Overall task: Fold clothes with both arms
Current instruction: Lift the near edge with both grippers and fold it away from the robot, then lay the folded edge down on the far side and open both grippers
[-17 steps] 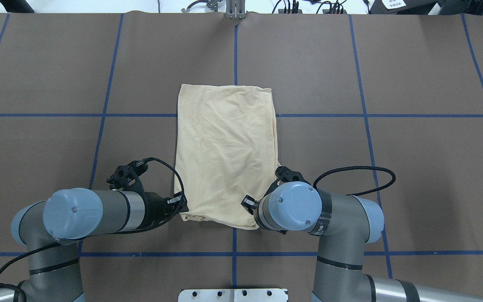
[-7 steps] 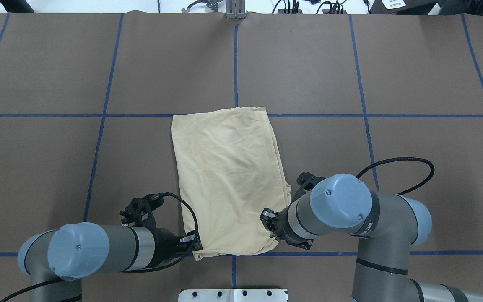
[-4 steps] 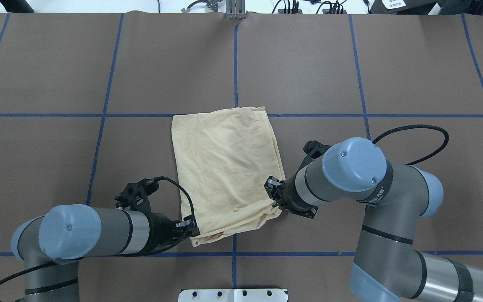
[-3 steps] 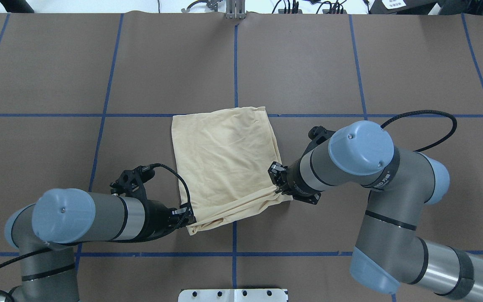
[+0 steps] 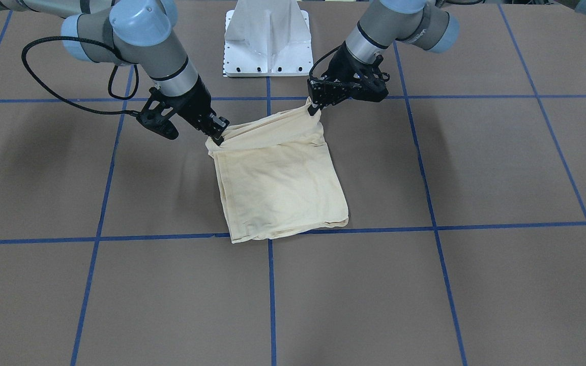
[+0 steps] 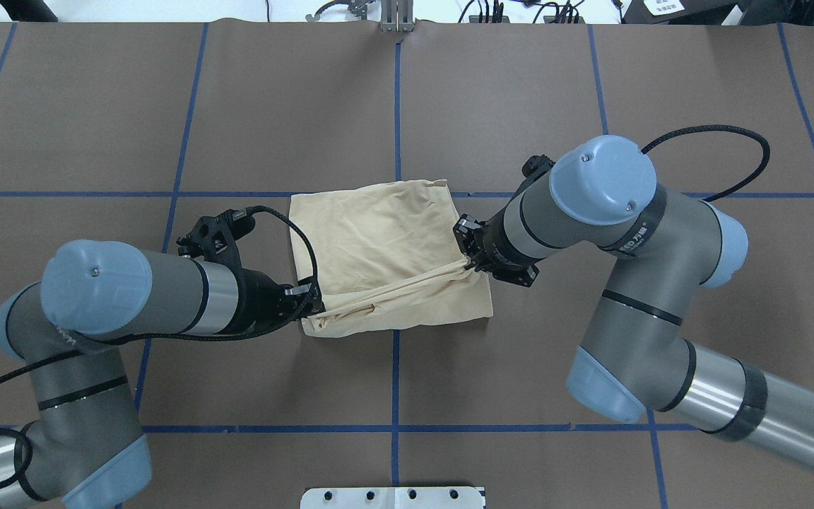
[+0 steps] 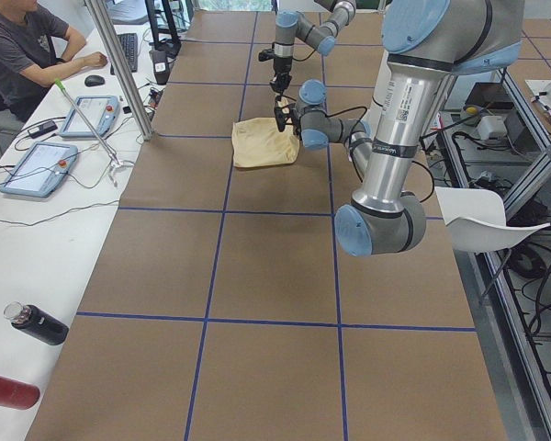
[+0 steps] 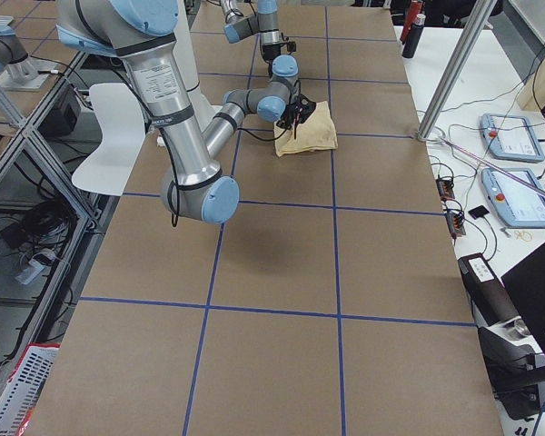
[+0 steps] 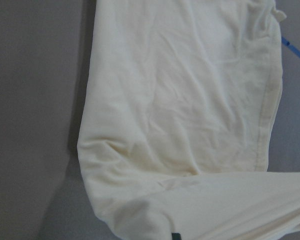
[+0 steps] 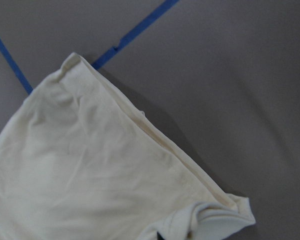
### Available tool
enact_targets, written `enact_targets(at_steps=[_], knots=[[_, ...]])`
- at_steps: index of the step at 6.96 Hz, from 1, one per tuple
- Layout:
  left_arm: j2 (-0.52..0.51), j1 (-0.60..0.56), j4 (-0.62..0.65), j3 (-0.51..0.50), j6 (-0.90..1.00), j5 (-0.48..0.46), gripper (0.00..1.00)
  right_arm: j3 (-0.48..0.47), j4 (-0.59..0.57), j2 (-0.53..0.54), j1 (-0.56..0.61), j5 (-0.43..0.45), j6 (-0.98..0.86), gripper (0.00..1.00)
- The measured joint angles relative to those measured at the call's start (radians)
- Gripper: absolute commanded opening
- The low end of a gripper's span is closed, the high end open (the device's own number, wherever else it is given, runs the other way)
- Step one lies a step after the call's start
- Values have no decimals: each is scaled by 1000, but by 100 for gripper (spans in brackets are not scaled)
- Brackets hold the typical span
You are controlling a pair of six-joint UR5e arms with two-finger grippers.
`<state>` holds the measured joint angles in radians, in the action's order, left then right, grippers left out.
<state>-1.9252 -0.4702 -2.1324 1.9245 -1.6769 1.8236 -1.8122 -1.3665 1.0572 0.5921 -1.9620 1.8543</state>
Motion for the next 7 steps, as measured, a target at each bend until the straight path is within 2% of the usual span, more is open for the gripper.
enact_targets(at_steps=[2, 4, 6, 7], knots=[[-57, -76, 2, -94, 32, 0, 0, 93, 18, -79, 52, -5, -4, 0], [-100, -145, -6, -196, 87, 0, 0, 209, 129, -127, 80, -3, -6, 0], [-110, -182, -7, -229, 122, 2, 0, 356, 240, -178, 94, -1, -7, 0], [-115, -187, -8, -242, 125, 2, 0, 394, 268, -187, 102, 2, -7, 0]])
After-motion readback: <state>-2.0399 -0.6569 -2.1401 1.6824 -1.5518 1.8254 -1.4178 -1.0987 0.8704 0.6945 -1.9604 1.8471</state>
